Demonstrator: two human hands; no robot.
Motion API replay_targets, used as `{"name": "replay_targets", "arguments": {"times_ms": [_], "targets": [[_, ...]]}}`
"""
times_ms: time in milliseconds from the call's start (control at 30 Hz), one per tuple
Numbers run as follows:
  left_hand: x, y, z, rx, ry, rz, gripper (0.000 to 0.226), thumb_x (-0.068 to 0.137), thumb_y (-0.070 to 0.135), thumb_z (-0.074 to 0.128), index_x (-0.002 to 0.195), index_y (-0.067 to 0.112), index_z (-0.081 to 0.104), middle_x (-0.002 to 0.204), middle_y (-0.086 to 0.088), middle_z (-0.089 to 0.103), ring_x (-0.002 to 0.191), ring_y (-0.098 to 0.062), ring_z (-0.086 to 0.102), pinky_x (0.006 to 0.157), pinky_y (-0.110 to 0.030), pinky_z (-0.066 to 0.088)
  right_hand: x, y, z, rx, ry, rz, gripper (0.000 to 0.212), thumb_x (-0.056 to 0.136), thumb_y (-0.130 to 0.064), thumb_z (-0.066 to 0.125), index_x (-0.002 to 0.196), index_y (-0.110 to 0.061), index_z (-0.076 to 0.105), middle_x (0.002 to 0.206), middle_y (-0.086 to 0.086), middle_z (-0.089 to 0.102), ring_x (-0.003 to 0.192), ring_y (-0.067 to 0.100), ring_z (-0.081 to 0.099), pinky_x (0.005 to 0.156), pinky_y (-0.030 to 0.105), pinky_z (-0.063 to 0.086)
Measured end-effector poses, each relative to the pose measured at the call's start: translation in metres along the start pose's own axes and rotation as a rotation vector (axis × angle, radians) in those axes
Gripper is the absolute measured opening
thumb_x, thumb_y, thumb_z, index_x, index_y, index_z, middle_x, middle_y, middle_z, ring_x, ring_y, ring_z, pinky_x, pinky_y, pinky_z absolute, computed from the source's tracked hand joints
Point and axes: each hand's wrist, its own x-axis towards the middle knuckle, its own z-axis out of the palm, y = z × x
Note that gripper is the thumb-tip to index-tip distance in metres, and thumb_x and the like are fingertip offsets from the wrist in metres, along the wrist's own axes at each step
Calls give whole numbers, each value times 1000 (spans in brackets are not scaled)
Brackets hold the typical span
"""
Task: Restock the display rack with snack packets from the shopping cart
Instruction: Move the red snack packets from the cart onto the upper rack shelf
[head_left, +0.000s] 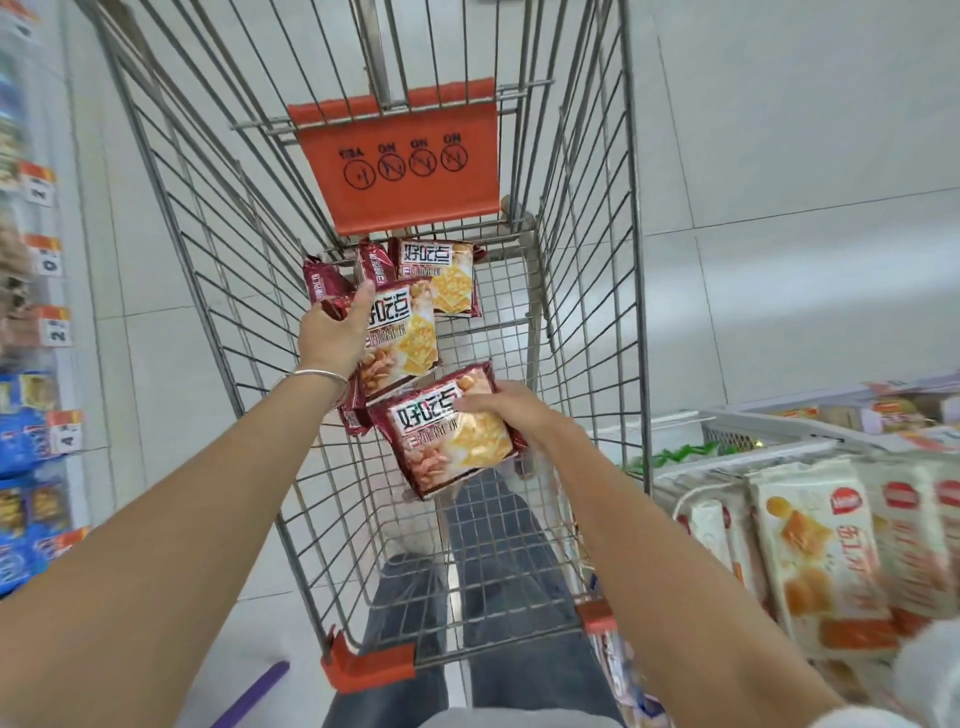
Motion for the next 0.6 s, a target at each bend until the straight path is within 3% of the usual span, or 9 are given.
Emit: {"name": "replay_targets", "arguments": {"times_ms": [67, 100, 167, 233, 267, 333, 433, 500, 600], "targets": [[1, 10, -8, 16, 20, 13, 52, 91, 62, 57, 69, 17, 43, 65, 1, 45, 63, -21, 45, 67, -34, 39, -7, -21, -4, -11, -46, 2, 71, 67, -40, 89, 123, -6, 62, 116, 9, 72, 109, 27, 68, 101, 45, 51], [-1, 16, -13, 22, 16, 26, 53, 91, 62, 57, 68, 17, 42, 65, 1, 45, 63, -21, 44, 69, -34, 38, -13, -32, -6, 14, -71, -3, 71, 69, -41, 87, 124, -6, 61, 116, 8, 71, 109, 26, 67, 100, 43, 51], [-5, 24, -22, 60, -18, 31, 54, 91, 64, 55, 71, 15, 50, 69, -3, 51, 67, -25, 50, 70, -33, 41, -26, -53, -9, 98, -92, -29, 42, 85, -33, 73, 118, -11, 62, 109, 4, 70, 100, 22, 67, 89, 36, 53], [-10, 29, -31, 91, -119, -50, 94, 79, 83, 49, 118, -1, 59, 111, -16, 65, 102, -33, 62, 91, -41, 50, -39, -71, -11, 191, -69, -73, 23, 94, -30, 62, 113, -17, 61, 105, 2, 71, 93, 19, 68, 81, 33, 54], [-11, 31, -34, 117, -190, -103, 122, 69, 94, 44, 142, -4, 42, 139, -20, 55, 123, -35, 56, 105, -47, 45, -40, -77, -11, 211, -63, -97, 21, 95, -32, 60, 112, -19, 61, 103, 1, 72, 91, 18, 69, 79, 32, 54], [-16, 35, -38, 124, -319, -211, 143, 55, 103, 36, 154, 1, 25, 160, -17, 32, 138, -36, 45, 114, -55, 38, -44, -90, -3, 207, -53, -134, 34, 93, -41, 64, 118, -19, 58, 105, 2, 72, 89, 18, 71, 74, 32, 57], [-32, 55, -42, -75, -481, -333, 124, 53, 104, 30, 124, 8, 64, 126, -21, 67, 115, -34, 66, 101, -51, 50, -47, -99, 9, 175, -11, -135, 87, 74, -52, 81, 143, -22, 38, 124, 7, 68, 103, 23, 72, 72, 36, 60], [-42, 67, -45, -121, -547, -308, 109, 62, 99, 28, 117, 14, 67, 110, -17, 75, 106, -32, 71, 100, -48, 52, -58, -105, 16, 129, -6, -147, 77, 78, -53, 76, 140, -20, 44, 124, 9, 69, 104, 23, 71, 73, 33, 58], [-29, 55, -42, -81, -608, -201, 129, 44, 105, 49, 145, 26, 48, 147, -9, 53, 135, -32, 51, 112, -59, 37, -81, -117, 23, 74, 14, -154, 55, 88, -54, 65, 126, -15, 61, 111, 6, 74, 92, 18, 73, 74, 28, 55]]}}
